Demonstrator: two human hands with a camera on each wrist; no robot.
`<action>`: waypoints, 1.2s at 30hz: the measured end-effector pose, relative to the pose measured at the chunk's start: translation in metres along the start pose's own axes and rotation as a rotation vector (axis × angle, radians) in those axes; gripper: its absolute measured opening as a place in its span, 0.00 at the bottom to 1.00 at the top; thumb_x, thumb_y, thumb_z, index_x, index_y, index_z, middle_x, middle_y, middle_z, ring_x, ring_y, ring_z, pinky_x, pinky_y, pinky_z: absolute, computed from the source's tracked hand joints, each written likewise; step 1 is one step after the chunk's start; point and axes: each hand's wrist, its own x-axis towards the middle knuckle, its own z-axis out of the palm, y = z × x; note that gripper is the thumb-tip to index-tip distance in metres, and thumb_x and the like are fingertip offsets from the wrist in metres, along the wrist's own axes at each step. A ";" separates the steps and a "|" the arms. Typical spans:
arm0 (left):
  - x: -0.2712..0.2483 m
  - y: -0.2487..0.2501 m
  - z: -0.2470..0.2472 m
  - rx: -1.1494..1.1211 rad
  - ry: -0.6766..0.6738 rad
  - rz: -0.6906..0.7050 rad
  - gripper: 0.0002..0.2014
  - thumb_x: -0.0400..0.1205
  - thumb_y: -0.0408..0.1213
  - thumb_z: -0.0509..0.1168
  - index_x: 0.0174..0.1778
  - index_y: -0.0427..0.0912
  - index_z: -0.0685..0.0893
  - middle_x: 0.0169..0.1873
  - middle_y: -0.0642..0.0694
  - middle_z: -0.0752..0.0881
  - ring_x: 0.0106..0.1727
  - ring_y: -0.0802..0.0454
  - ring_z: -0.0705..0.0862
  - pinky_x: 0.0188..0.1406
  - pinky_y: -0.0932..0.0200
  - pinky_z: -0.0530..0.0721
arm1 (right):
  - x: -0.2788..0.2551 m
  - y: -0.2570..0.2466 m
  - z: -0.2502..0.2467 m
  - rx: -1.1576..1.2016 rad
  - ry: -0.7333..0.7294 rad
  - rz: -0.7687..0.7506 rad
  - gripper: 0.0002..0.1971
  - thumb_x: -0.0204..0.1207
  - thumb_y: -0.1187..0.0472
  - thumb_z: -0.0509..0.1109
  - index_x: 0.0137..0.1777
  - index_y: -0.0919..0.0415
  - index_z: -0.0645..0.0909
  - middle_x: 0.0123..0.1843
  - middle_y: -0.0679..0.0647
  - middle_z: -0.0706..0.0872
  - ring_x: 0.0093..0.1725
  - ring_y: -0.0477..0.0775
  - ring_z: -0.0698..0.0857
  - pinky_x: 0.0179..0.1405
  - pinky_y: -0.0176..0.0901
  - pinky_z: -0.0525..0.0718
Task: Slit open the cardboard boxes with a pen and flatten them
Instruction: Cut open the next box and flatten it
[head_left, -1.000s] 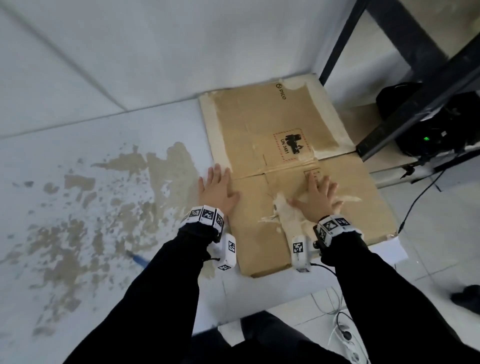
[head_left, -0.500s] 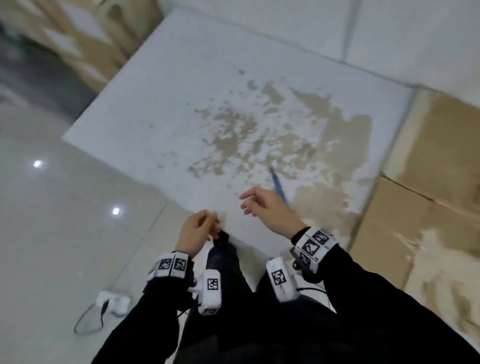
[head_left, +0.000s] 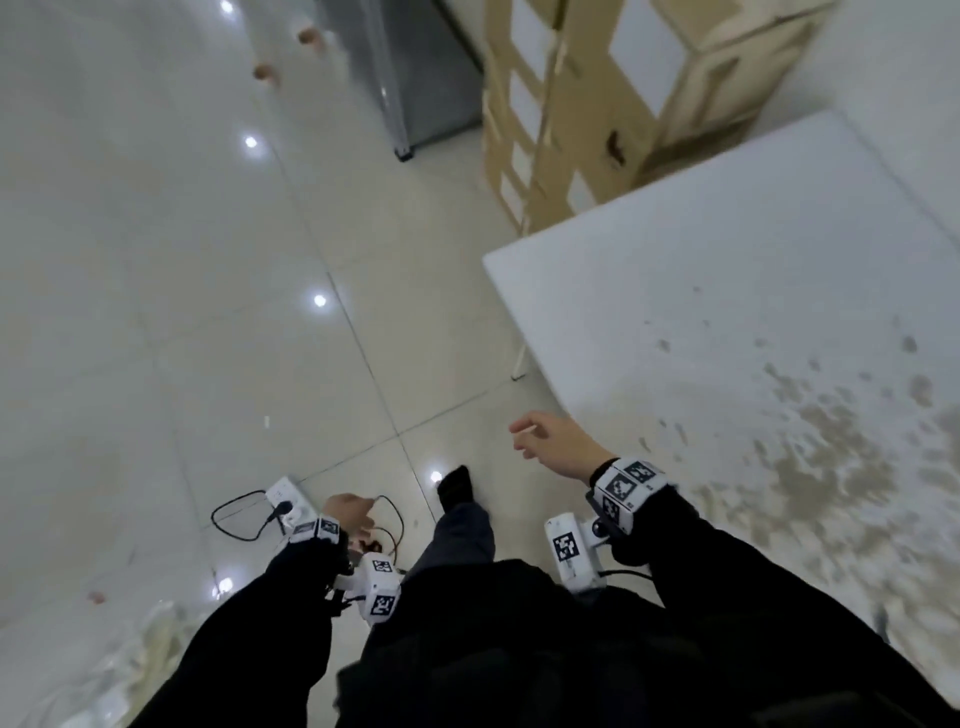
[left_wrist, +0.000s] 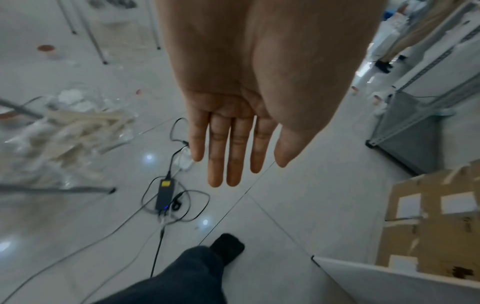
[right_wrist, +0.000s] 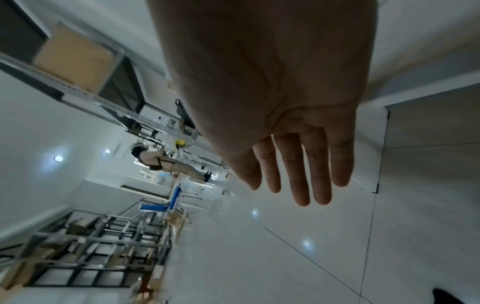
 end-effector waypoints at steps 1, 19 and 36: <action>0.007 0.016 -0.016 0.013 0.016 0.052 0.11 0.86 0.32 0.59 0.58 0.27 0.78 0.35 0.35 0.82 0.30 0.45 0.79 0.12 0.66 0.75 | 0.019 -0.015 0.002 -0.009 -0.019 0.016 0.08 0.81 0.59 0.62 0.57 0.56 0.79 0.54 0.57 0.86 0.52 0.55 0.86 0.50 0.42 0.79; 0.121 0.310 -0.195 -0.096 -0.014 0.173 0.13 0.86 0.38 0.58 0.61 0.35 0.80 0.40 0.42 0.86 0.35 0.50 0.84 0.34 0.60 0.74 | 0.297 -0.222 -0.033 0.378 -0.067 0.369 0.08 0.84 0.62 0.58 0.44 0.60 0.75 0.36 0.54 0.81 0.34 0.50 0.80 0.35 0.41 0.73; 0.256 0.665 -0.329 0.202 -0.070 0.186 0.16 0.87 0.36 0.58 0.67 0.32 0.77 0.50 0.34 0.84 0.34 0.46 0.82 0.41 0.57 0.73 | 0.445 -0.359 -0.235 0.709 0.413 0.319 0.15 0.86 0.59 0.58 0.65 0.68 0.75 0.43 0.55 0.83 0.37 0.50 0.81 0.35 0.39 0.76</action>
